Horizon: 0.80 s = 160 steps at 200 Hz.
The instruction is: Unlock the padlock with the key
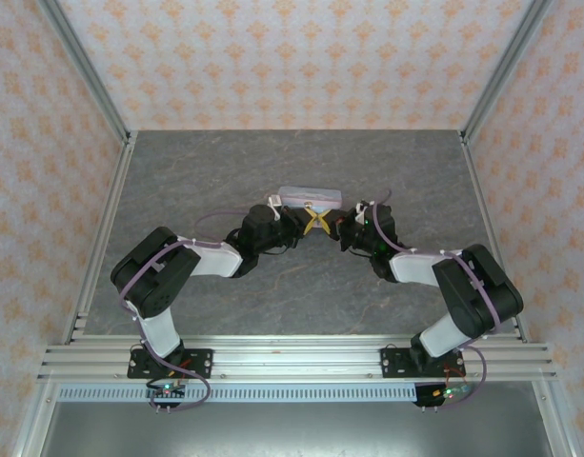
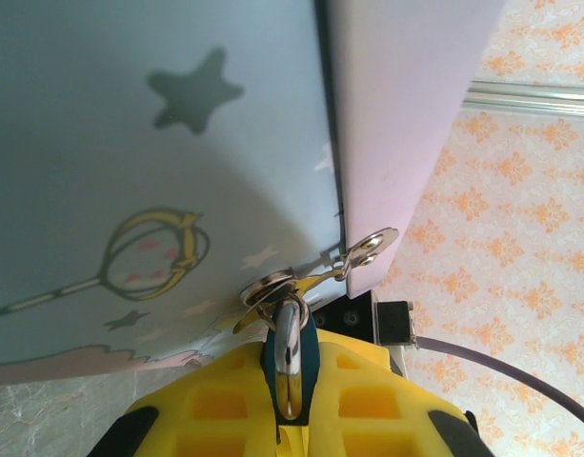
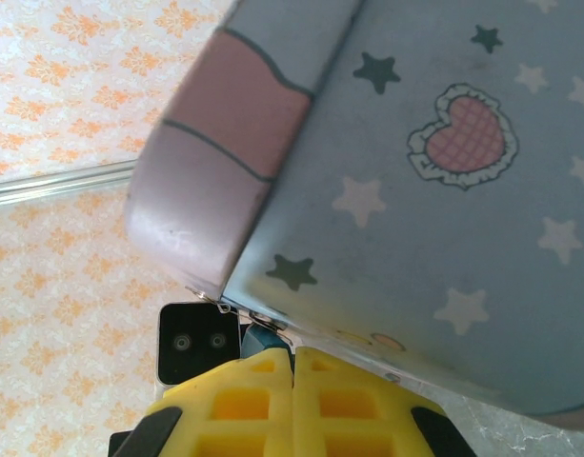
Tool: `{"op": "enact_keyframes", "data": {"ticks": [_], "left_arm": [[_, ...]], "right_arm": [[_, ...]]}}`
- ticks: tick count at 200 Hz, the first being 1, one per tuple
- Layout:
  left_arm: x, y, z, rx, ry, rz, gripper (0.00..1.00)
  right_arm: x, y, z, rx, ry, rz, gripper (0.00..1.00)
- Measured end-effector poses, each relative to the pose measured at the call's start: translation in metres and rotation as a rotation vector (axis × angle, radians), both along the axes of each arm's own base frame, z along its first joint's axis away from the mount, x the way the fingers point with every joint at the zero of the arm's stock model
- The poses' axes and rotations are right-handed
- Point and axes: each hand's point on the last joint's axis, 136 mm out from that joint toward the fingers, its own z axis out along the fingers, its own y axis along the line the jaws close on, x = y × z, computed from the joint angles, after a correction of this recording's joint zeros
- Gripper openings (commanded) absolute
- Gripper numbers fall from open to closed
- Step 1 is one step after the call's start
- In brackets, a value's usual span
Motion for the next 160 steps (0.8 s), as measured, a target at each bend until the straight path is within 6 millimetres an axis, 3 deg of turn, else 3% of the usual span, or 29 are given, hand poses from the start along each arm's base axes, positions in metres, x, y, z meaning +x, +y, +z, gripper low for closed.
{"op": "enact_keyframes", "data": {"ticks": [44, 85, 130, 160], "left_arm": [[0.004, 0.004, -0.001, 0.008, -0.003, 0.03, 0.0], [0.002, 0.008, -0.01, 0.037, -0.003, 0.037, 0.0], [-0.007, 0.01, -0.031, 0.073, 0.026, 0.024, 0.0], [-0.008, 0.011, -0.039, 0.09, 0.046, 0.024, 0.0]], "right_arm": [[0.006, 0.005, -0.002, 0.0, 0.002, 0.004, 0.0], [0.006, 0.009, -0.007, -0.006, 0.019, 0.019, 0.34], [0.004, 0.005, -0.011, -0.025, 0.03, 0.033, 0.57], [0.0, -0.004, -0.003, -0.063, 0.006, 0.043, 0.62]]}}
